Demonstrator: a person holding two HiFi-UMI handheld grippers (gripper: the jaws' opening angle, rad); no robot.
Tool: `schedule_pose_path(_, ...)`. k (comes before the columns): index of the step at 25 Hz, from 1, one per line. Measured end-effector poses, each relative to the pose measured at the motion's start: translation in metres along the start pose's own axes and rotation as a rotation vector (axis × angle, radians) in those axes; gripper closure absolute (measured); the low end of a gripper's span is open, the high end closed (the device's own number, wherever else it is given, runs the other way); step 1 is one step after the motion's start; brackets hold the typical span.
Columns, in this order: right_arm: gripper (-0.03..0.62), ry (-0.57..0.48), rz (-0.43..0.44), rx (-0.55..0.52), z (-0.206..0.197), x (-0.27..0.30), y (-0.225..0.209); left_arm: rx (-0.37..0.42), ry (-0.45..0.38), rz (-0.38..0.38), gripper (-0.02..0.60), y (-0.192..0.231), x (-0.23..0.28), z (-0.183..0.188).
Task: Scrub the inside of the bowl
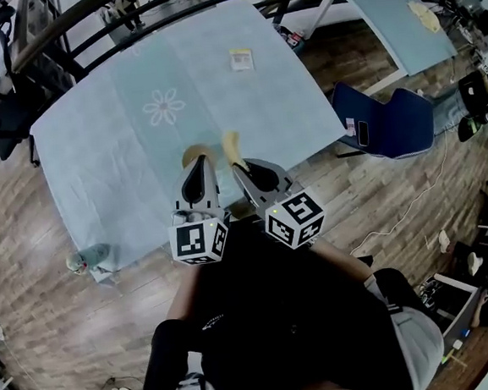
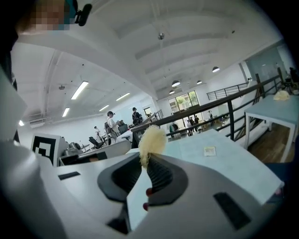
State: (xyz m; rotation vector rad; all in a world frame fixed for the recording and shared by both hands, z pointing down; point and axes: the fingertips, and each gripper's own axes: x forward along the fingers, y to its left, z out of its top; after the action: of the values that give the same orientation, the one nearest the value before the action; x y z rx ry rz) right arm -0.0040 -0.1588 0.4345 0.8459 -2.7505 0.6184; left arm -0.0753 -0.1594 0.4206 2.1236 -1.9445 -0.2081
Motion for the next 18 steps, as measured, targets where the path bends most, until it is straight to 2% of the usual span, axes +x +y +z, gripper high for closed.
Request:
schedule_pose_path(5, 0.553, -0.093, 0.005, -0.103, 0.023, -0.027, -0.013, 0.009, -0.045, 0.052, 0.568, -0.032, 0.001, 0.006)
schedule_pose_path(9, 0.553, -0.082, 0.028, -0.125, 0.022, -0.051, -0.035, -0.017, -0.046, 0.082, 0.568, -0.067, 0.008, -0.004)
schedule_pose_path(14, 0.553, -0.074, 0.096, -0.157, 0.020, -0.074, -0.052, -0.020, -0.045, 0.125, 0.568, -0.103, 0.011, -0.015)
schedule_pose_path(18, 0.553, -0.051, 0.165, -0.179, 0.015, -0.089, -0.064, -0.024, -0.051, 0.196, 0.567, -0.125, 0.006, -0.026)
